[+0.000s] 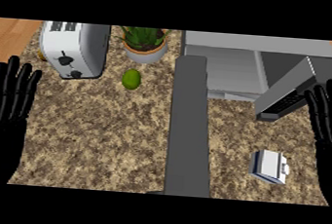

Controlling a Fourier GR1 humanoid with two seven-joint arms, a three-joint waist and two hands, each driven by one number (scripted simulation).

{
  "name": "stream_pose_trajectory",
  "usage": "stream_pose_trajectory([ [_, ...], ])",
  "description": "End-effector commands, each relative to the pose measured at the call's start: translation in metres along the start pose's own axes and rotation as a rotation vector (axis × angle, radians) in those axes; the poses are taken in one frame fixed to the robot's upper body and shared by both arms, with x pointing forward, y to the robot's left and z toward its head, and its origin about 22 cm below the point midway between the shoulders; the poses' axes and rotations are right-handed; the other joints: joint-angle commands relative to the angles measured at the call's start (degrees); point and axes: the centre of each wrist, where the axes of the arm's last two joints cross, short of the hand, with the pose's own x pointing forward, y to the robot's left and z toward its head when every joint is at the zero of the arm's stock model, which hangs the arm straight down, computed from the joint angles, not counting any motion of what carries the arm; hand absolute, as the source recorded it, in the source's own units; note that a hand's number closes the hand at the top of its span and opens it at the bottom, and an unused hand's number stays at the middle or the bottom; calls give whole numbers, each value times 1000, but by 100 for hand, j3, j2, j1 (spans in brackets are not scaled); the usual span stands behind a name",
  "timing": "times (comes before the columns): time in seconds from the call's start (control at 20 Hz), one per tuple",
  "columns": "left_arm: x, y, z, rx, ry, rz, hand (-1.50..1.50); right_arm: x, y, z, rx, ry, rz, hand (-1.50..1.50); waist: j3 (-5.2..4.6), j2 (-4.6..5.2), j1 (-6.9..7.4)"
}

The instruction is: Pick up the milk, place it into the microwave and close the microwave

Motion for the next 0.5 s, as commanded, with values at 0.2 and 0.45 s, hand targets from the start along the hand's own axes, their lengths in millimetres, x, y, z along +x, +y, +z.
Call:
stream_pose_trajectory([
  [0.2, -9, 12, -15, -24, -1, 5, -150, 16, 20, 27, -75, -21, -20, -150, 114, -107, -74],
  [0.45, -27, 1, 5, -3, 126, 186, -150, 23, 44, 39, 86, 50, -286, -150, 114, -110, -70],
])
